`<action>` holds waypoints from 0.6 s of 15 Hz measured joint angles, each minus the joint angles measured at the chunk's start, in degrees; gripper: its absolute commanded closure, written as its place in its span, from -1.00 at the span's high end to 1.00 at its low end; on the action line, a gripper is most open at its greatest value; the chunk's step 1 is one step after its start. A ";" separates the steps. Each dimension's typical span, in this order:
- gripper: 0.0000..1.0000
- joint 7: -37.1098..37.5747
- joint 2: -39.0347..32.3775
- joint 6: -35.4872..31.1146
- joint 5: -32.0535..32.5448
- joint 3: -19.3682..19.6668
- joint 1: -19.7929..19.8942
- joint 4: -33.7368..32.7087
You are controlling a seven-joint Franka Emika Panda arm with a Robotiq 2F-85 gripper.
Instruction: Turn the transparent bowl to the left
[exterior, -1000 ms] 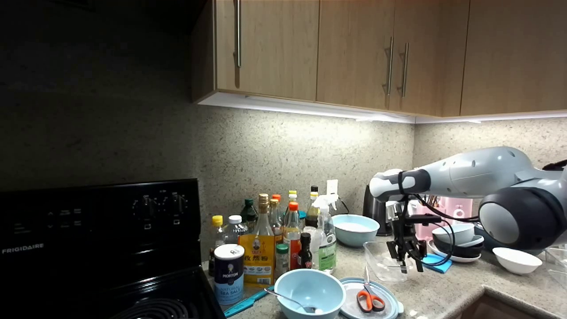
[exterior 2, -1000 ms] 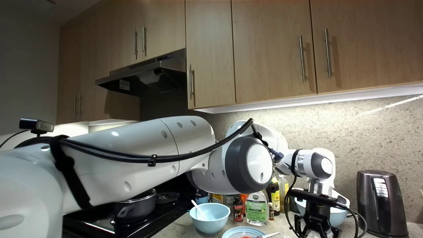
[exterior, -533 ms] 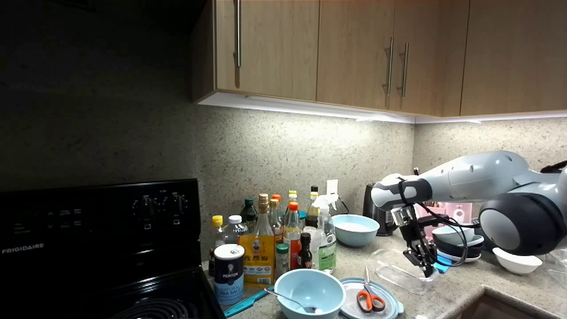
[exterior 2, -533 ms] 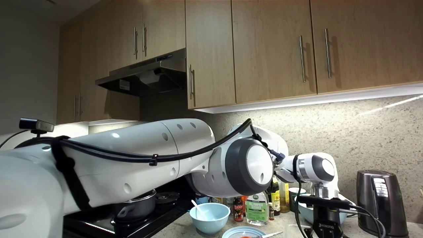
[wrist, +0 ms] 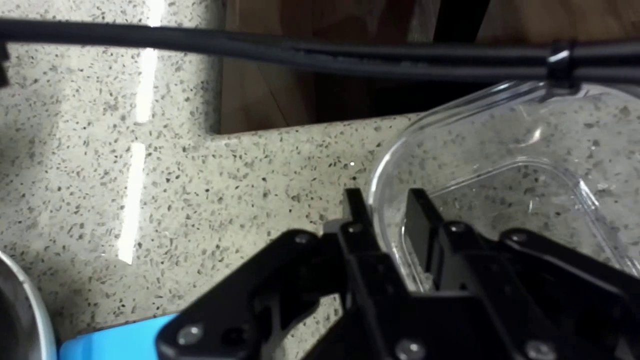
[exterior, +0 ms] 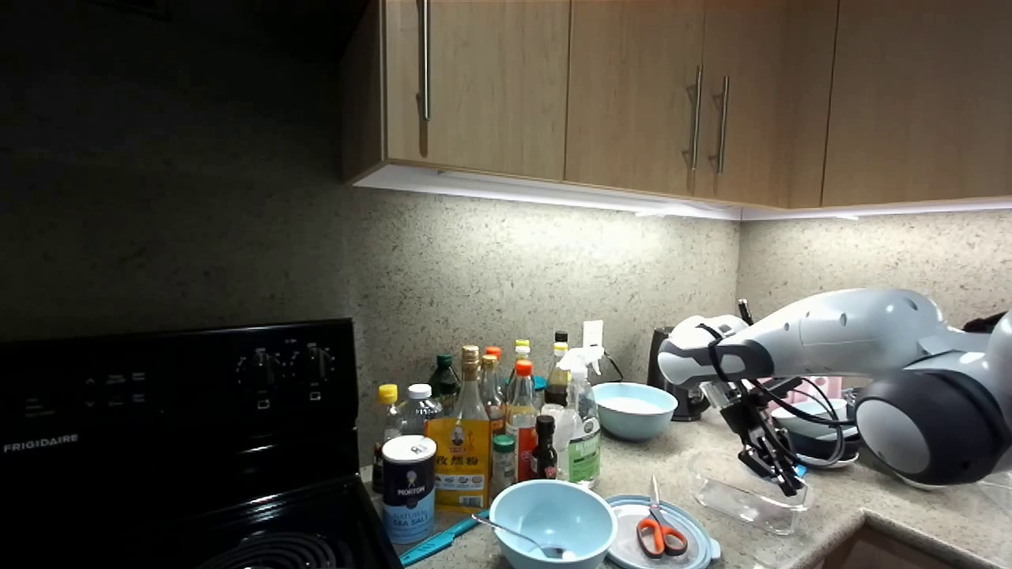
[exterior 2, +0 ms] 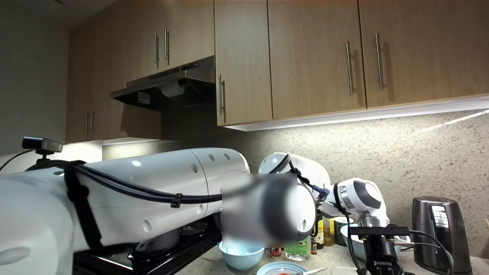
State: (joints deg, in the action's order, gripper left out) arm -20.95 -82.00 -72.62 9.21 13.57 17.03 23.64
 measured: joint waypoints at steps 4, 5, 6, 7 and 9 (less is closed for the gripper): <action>-0.88 0.00 0.66 2.50 -1.69 -2.18 -0.34 -0.37; -0.91 0.24 0.97 3.62 -2.66 -2.88 -0.39 -0.37; -0.89 0.88 1.22 4.73 -3.76 -3.58 -0.40 -0.37; -0.91 1.62 1.46 5.97 -5.03 -4.24 -0.40 -0.37; -0.25 3.88 1.79 8.56 -7.45 -5.47 -0.35 -0.36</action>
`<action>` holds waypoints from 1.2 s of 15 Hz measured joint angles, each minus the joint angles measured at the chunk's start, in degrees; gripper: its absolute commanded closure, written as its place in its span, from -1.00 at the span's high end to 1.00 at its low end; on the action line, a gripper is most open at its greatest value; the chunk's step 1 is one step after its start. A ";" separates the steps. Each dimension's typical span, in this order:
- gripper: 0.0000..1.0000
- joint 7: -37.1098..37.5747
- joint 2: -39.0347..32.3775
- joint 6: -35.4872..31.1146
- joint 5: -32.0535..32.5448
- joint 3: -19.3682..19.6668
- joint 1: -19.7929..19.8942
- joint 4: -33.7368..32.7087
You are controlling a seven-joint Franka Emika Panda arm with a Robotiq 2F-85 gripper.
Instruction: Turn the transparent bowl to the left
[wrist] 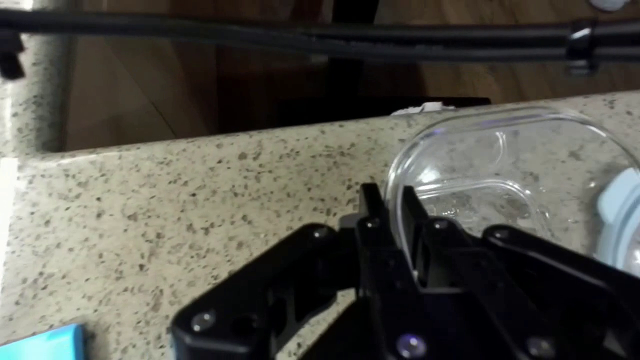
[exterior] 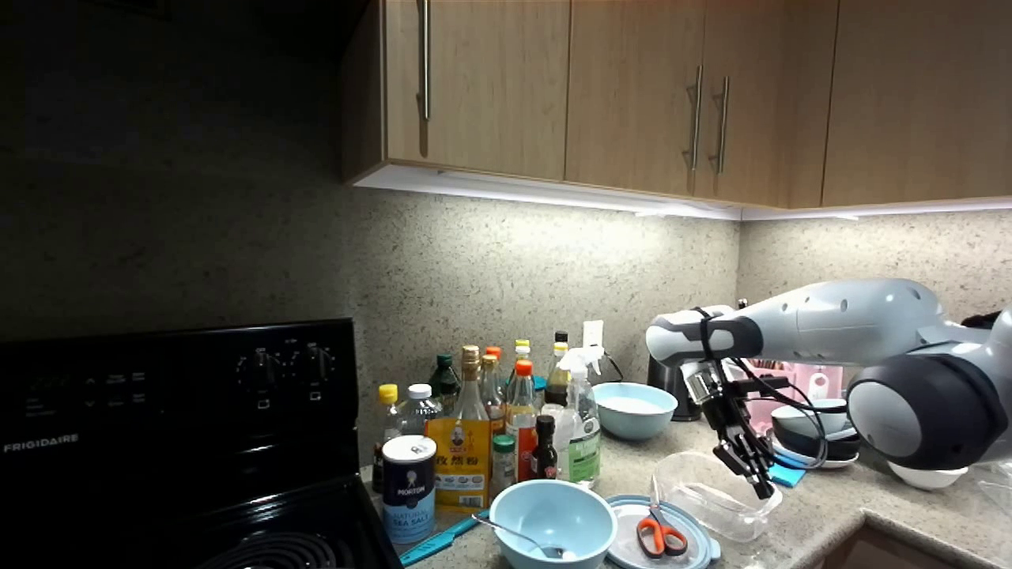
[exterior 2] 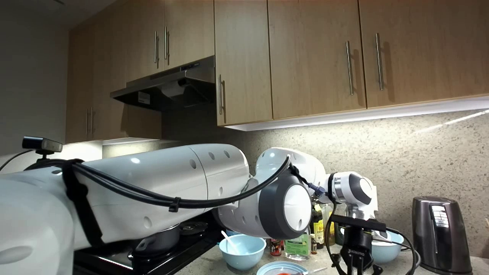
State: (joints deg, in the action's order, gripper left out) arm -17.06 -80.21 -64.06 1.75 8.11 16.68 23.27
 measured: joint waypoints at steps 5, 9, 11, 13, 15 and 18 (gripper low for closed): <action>0.35 6.42 0.03 3.62 -4.75 -2.05 0.60 0.46; 0.87 9.01 -0.29 5.49 -6.46 -3.66 1.82 0.25; 1.00 10.87 0.13 5.50 -6.83 -3.67 2.10 -0.04; 1.00 12.98 1.04 5.50 -6.83 -3.64 2.05 -1.18; 1.00 15.68 2.24 5.47 -6.80 -3.63 1.87 -2.92; 1.00 20.16 5.05 4.76 -6.66 -3.64 1.57 -3.60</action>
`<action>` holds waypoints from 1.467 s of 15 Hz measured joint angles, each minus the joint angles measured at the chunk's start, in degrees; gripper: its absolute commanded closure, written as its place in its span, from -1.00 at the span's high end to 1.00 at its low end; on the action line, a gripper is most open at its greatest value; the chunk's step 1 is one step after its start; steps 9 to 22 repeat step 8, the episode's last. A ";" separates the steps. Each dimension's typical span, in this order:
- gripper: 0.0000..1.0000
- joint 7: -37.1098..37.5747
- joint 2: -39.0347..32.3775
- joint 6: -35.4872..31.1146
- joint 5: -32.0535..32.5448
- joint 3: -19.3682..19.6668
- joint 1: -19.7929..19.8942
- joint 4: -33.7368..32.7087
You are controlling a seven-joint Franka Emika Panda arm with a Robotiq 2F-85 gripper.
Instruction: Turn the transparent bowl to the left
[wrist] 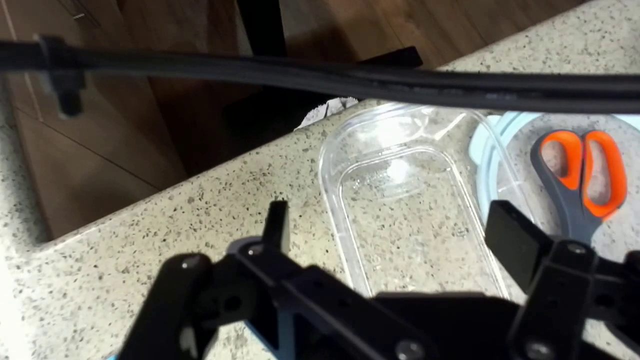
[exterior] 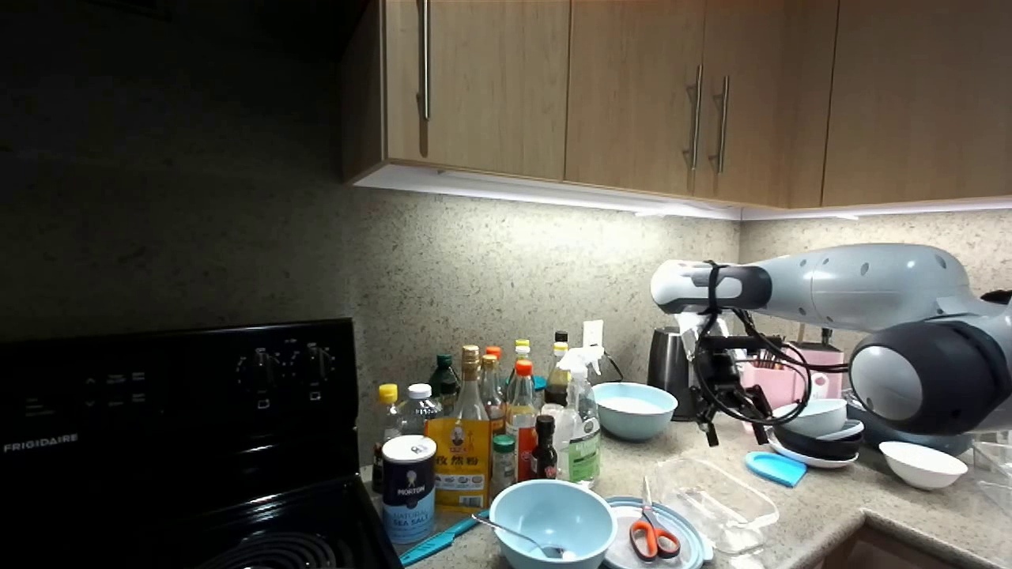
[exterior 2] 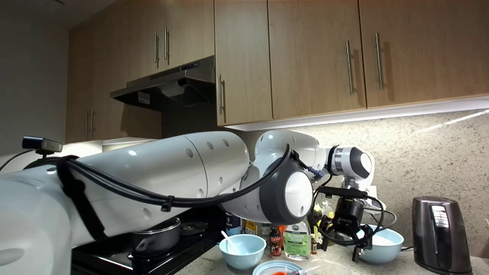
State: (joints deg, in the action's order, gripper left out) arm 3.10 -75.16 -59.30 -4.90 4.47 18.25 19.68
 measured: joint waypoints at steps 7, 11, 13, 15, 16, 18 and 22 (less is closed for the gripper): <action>1.00 2.83 3.55 -5.68 1.62 0.47 -0.76 -0.01; 1.00 2.83 3.54 -5.71 1.63 0.50 -0.76 0.00; 1.00 2.83 3.54 -5.71 1.63 0.50 -0.76 0.00; 1.00 2.83 3.54 -5.71 1.63 0.50 -0.76 0.00; 1.00 2.83 3.54 -5.71 1.63 0.50 -0.76 0.00; 1.00 2.83 3.54 -5.71 1.63 0.50 -0.76 0.00; 1.00 2.83 3.54 -5.71 1.63 0.50 -0.76 0.00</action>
